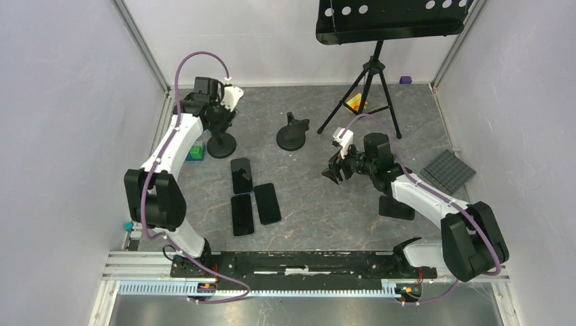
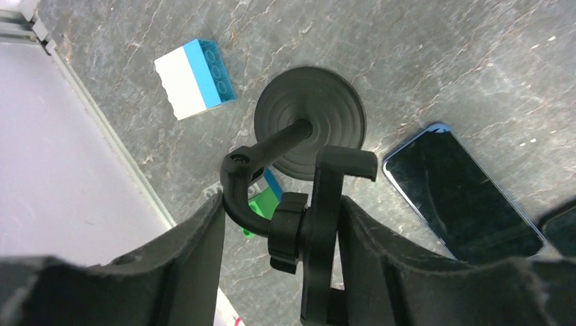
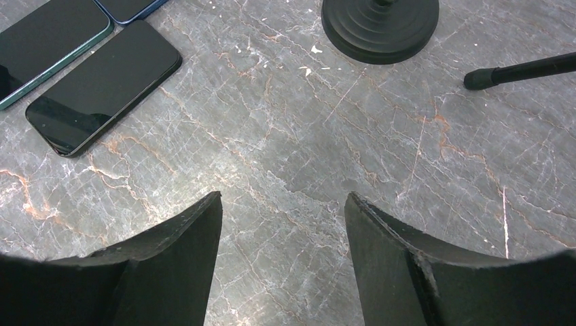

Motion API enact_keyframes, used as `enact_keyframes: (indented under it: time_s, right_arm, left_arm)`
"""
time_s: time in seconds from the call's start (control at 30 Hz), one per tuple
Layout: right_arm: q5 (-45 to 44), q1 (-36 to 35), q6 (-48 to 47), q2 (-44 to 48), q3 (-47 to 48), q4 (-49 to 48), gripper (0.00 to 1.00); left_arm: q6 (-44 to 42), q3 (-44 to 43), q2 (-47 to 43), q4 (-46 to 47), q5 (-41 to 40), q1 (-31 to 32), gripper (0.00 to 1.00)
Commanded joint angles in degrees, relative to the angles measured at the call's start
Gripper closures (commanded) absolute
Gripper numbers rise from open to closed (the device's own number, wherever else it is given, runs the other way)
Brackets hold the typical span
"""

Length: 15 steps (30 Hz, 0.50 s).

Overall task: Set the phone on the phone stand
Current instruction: Pick up the phone stand at the center of the board.

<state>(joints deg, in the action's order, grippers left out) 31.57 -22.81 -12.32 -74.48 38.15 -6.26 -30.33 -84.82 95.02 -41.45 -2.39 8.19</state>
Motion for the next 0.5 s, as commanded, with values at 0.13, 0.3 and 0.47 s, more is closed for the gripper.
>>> enact_keyframes:
  time_s: [0.13,0.3,0.47]
  right_arm:
    - [1.8,0.1,-0.1,1.1,1.6,-0.6,0.29]
    - [1.8,0.1,0.0,1.5,1.6,-0.5,0.29]
    - [1.2,0.3,-0.5,2.3,1.8,-0.2,0.29]
  left_arm:
    - [-1.5,-3.4,-7.8,-0.5,6.2,0.2,0.62]
    - [-1.4,-3.5,-8.8,-2.2,7.5,0.2,0.76]
    - [-0.1,-8.4,-12.4,-9.5,13.5,1.2,0.77]
